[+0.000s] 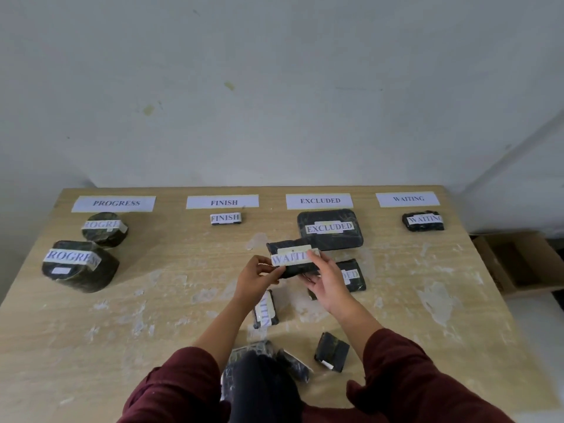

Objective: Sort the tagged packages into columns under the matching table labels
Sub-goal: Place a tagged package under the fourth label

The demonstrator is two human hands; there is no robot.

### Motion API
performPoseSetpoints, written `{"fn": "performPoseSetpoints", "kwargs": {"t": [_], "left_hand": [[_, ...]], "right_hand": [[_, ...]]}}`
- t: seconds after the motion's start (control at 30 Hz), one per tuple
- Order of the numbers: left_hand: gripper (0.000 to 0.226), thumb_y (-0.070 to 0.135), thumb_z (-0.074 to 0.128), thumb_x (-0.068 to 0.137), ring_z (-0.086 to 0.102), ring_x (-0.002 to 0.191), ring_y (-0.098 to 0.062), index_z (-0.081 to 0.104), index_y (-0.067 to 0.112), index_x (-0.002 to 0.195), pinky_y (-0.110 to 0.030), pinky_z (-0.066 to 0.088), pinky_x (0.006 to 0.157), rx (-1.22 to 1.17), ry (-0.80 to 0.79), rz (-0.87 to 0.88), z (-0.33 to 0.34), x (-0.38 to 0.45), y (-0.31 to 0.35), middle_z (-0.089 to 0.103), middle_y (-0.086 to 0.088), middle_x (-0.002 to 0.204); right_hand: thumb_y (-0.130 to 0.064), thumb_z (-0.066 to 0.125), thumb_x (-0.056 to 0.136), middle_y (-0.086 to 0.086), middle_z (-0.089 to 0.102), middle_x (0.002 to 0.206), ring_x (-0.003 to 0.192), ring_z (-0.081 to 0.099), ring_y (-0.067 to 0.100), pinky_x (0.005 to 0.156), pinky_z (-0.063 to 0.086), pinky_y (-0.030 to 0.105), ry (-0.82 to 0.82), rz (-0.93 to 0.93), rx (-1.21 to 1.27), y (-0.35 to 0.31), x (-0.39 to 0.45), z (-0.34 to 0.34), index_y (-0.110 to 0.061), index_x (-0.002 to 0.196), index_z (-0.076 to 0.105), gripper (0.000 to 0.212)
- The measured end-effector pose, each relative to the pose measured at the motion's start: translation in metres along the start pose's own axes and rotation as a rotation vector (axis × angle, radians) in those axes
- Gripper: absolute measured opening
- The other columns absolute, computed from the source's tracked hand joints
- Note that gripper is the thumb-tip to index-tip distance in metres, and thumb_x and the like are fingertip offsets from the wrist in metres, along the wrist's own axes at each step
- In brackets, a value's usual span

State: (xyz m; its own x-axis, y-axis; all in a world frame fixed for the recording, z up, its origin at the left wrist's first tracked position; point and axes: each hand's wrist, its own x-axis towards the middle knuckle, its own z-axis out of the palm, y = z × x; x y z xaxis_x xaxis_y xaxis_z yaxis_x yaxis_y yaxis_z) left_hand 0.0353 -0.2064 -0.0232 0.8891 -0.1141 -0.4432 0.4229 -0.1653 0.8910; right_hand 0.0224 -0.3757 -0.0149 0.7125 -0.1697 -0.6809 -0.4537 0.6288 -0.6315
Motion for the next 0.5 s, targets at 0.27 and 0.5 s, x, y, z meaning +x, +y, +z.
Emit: {"fn": "performPoseSetpoints", "kwargs": {"t": [0.27, 0.5], "left_hand": [[0.035, 0.046, 0.048, 0.094, 0.066, 0.084, -0.02, 0.059, 0.013, 0.098, -0.039, 0.054, 0.079, 0.32, -0.293, 0.189, 0.107, 0.014, 0.022, 0.072, -0.003, 0.09], [0.029, 0.031, 0.046, 0.096, 0.044, 0.121, -0.025, 0.051, 0.015, 0.12, -0.036, 0.038, 0.1, 0.773, -0.32, 0.404, 0.213, 0.026, 0.019, 0.053, -0.006, 0.127]], "right_hand": [[-0.027, 0.063, 0.092, 0.014, 0.063, 0.113, 0.099, 0.059, 0.027, 0.088, 0.049, 0.043, 0.248, -0.059, 0.283, -0.058, 0.002, -0.105, -0.008, 0.123, 0.055, 0.037], [-0.027, 0.061, 0.094, 0.014, 0.058, 0.117, 0.105, 0.058, 0.031, 0.076, 0.052, 0.039, 0.529, -0.202, 0.291, -0.113, 0.007, -0.22, -0.007, 0.127, 0.052, 0.04]]}}
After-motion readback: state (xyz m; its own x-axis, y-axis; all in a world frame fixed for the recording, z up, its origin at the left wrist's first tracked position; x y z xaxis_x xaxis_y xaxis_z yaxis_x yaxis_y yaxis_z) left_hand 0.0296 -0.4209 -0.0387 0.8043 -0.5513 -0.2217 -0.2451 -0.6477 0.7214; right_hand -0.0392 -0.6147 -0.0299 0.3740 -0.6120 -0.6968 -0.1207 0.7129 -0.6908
